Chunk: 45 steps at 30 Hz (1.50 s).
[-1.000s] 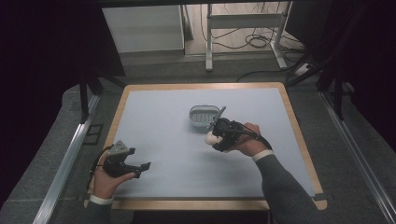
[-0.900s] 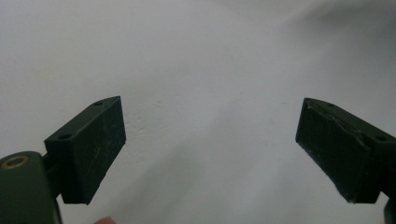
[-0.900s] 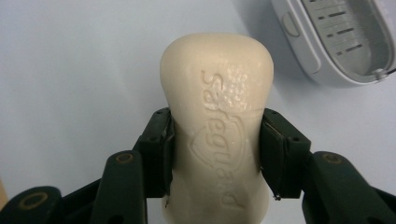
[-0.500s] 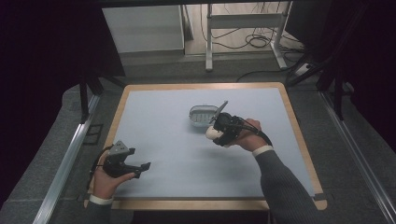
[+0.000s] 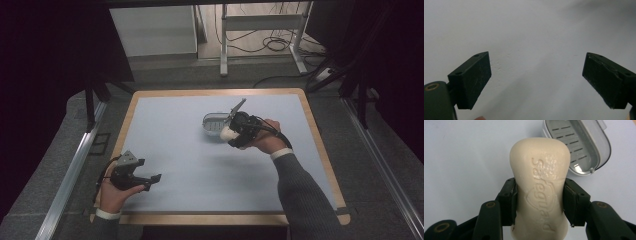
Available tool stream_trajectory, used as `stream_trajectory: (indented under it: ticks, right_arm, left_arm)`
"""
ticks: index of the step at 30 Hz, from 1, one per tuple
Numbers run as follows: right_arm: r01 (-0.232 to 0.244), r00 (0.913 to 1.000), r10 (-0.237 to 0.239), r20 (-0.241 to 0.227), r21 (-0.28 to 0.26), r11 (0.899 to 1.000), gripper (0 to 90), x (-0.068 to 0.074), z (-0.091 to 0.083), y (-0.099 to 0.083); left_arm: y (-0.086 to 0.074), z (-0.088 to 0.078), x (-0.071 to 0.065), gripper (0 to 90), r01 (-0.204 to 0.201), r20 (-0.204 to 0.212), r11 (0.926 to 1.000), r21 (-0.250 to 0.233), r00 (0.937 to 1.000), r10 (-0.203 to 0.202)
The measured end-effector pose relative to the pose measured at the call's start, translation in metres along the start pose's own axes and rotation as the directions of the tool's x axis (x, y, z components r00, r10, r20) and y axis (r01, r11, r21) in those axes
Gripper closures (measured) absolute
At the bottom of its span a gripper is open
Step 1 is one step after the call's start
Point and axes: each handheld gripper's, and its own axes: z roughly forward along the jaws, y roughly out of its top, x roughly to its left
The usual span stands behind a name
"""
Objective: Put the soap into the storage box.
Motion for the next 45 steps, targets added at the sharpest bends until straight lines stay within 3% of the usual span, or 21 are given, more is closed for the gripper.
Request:
stream_trajectory:
  ticks: [10,12,21,45]
  right_arm:
    - [-0.019,0.9998,0.019,0.007,-0.022,1.0,49.7,-0.015,-0.001,0.007]
    - [-0.029,0.9994,0.028,-0.022,-0.05,0.998,49.6,-0.02,-0.001,0.006]
    - [-0.026,0.9997,0.026,-0.003,-0.023,0.999,49.6,-0.03,0.004,0.011]
    - [-0.014,0.9998,0.014,0.011,-0.012,1.0,49.6,-0.058,0.015,0.039]
  left_arm:
    - [0.0,0.001,0.0,8.9,0.0,0.0,1.0,0.003,1.0,0.0]
    - [0.0,0.001,0.0,8.9,0.0,0.001,1.0,0.003,1.0,0.0]
    - [0.0,0.002,-0.001,8.9,-0.003,0.004,1.0,0.008,1.0,0.003]
    - [0.0,0.005,-0.001,8.9,-0.011,0.008,0.9998,0.017,0.9999,0.011]
